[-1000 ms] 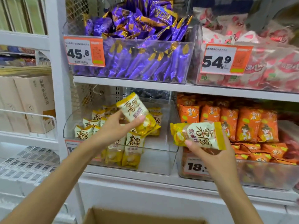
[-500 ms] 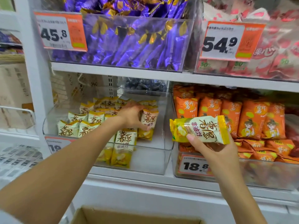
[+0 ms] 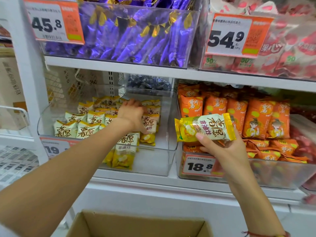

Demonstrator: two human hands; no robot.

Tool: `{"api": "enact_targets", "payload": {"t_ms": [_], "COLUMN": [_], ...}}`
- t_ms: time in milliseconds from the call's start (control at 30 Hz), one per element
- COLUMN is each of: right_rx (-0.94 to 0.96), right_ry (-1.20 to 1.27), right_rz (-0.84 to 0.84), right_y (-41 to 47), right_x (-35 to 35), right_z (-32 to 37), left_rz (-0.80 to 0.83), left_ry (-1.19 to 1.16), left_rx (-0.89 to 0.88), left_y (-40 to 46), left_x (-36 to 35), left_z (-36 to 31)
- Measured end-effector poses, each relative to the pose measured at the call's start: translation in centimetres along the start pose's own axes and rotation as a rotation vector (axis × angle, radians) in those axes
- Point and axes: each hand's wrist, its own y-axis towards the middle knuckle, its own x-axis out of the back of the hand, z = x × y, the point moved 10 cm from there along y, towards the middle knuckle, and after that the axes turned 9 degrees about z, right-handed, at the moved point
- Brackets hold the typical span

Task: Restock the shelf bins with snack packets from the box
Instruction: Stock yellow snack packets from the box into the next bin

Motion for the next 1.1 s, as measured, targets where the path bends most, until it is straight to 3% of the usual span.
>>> {"api": "enact_targets", "payload": {"t_ms": [100,200,267,300,333,400,467,633,800,900,1100], "right_rx": [0.040,0.109,0.146,0.161,0.169,0.168,0.188,0.270,0.382,0.433,0.451], "right_ry": [0.009,0.026,0.005,-0.004,-0.006,0.002,-0.046,-0.137,-0.847,-1.187,-1.220], "right_rz": [0.012,0.083,0.171,0.213,0.244,0.287,0.340,0.341,0.193,0.217,0.183], "right_y": [-0.5,-1.0,-1.3,-1.4,-1.5,-1.6,-1.9,-2.1,-0.8,-1.2,-1.2], "right_x": [-0.2,-0.8,-2.0,-2.8,-3.5,-5.2,-7.3,-9.3,-7.2,-7.8,-7.7], "right_z": [0.8,2.3,3.4,3.8,3.9,3.8,3.6,3.8,1.6,-0.8,-1.0], "left_rz": [0.052,-0.137,-0.267,-0.255,-0.189,-0.024,0.035,-0.024,-0.274,-0.278,-0.140], "left_ry": [-0.077,-0.433,-0.883,-1.103,-1.259,-1.354,-1.288,-1.148,-1.094,-0.917,-0.384], "left_rx": [0.059,0.063,-0.060,-0.157,-0.258,-0.426,-0.507,-0.526,-0.339,-0.273,-0.200], "left_y": [-1.0,-3.9,-7.6,-9.5,-11.1,-13.6,-14.8,-14.7,-11.9,-9.3,-3.8], "left_x": [0.1,2.8,4.7,5.4,6.0,7.0,7.9,10.0,9.0,6.8,2.8], "left_z": [0.5,0.9,0.6,0.0,-1.0,-2.9,-3.5,-2.4,1.8,1.4,-1.9]}}
